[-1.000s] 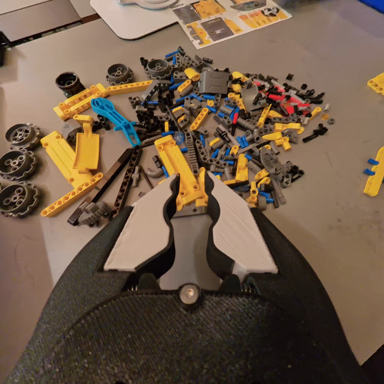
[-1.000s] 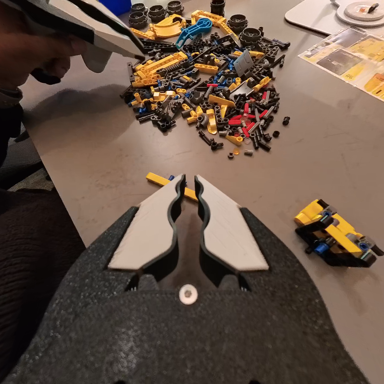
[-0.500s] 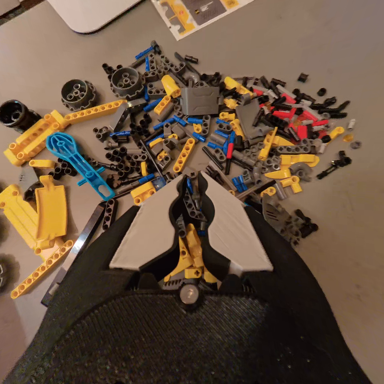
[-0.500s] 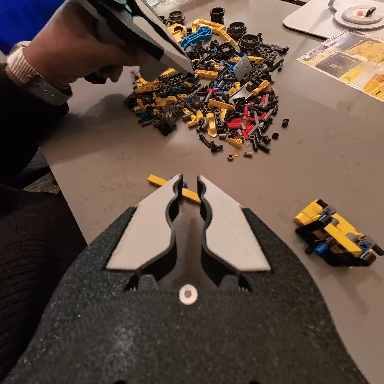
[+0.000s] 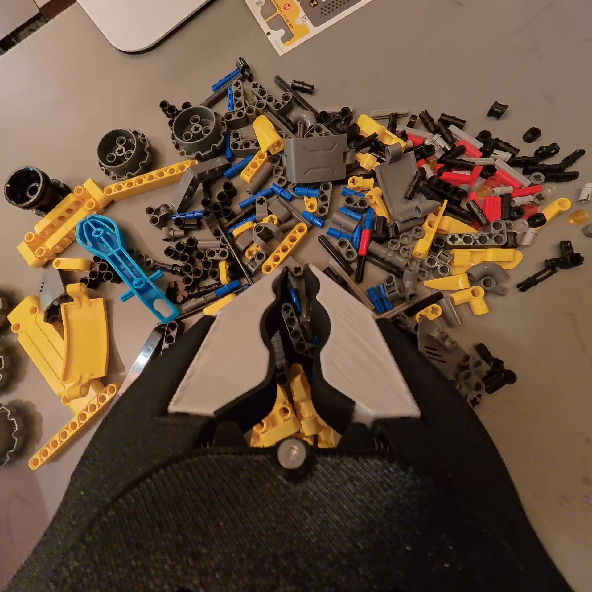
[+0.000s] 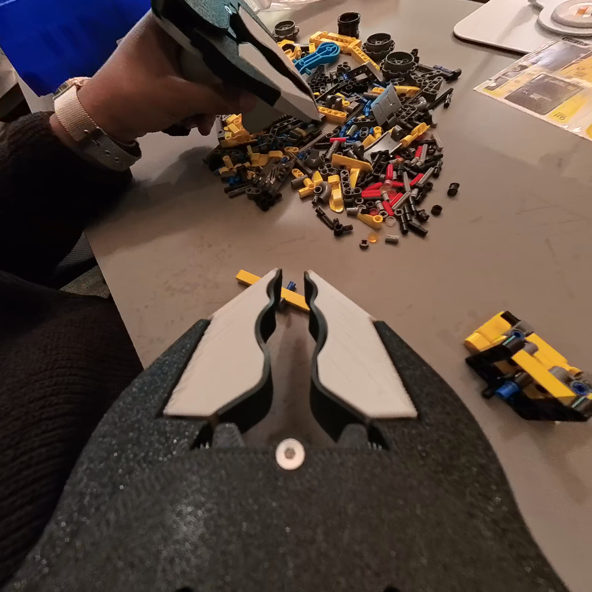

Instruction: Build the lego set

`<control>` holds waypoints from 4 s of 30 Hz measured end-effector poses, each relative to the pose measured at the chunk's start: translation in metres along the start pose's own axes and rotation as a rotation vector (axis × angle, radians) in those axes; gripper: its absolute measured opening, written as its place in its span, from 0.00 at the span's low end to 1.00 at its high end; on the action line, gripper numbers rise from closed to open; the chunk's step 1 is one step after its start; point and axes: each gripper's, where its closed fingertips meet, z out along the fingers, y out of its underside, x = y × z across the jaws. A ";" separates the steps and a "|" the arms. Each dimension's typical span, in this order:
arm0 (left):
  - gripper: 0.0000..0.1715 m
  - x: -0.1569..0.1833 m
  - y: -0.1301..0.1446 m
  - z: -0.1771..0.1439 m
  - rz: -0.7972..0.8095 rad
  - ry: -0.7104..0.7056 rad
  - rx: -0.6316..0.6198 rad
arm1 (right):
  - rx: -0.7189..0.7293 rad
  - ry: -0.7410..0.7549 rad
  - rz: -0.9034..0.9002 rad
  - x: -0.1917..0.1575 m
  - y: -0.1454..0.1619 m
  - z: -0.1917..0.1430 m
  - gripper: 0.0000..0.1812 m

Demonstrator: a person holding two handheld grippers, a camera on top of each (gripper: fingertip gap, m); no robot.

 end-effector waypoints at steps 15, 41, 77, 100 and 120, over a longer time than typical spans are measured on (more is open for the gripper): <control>0.00 0.027 -0.022 -0.037 0.031 0.065 0.151 | 0.072 -0.009 0.050 0.005 -0.008 -0.008 0.13; 0.05 0.207 0.053 -0.081 0.061 0.675 0.027 | 0.072 0.038 0.036 0.003 -0.001 -0.019 0.14; 0.03 0.227 0.045 -0.100 -0.079 0.902 0.015 | 0.017 -0.259 -0.394 -0.063 0.020 -0.030 0.15; 0.15 0.205 0.035 -0.107 -0.053 0.874 0.082 | -0.169 -0.209 -0.876 -0.045 0.042 0.000 0.04; 0.20 0.203 0.032 -0.085 0.269 0.598 0.206 | -0.086 -0.239 -0.655 -0.029 0.024 -0.007 0.14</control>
